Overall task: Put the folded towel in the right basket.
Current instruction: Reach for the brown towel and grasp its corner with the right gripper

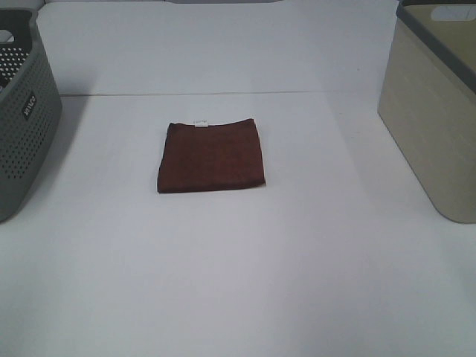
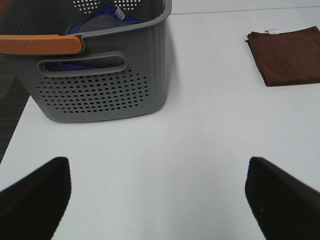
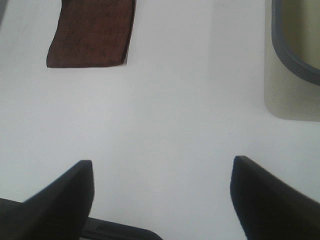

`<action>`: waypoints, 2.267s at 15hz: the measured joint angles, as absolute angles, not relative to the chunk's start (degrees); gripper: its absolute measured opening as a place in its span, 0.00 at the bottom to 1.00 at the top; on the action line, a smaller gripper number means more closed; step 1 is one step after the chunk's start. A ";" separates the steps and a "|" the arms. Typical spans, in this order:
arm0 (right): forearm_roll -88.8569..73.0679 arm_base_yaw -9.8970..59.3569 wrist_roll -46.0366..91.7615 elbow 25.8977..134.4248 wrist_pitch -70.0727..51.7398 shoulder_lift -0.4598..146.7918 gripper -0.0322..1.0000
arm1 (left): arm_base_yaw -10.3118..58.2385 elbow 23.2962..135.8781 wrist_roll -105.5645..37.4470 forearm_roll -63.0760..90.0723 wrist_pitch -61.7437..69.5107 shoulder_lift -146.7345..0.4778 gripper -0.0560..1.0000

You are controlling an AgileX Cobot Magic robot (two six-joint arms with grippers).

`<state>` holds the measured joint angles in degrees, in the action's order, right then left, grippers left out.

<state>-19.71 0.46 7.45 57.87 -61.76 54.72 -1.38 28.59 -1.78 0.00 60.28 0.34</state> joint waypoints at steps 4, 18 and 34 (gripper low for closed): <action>-19.88 0.63 7.62 64.80 -64.00 68.35 0.74 | -1.38 28.59 -1.78 0.00 60.28 0.34 0.89; -26.87 18.79 5.84 91.04 -63.25 112.19 0.73 | -1.38 28.59 -1.78 0.00 60.28 0.34 0.89; -39.65 15.36 12.20 119.23 -64.57 144.61 0.73 | -1.38 28.59 -1.78 0.00 60.28 0.34 0.89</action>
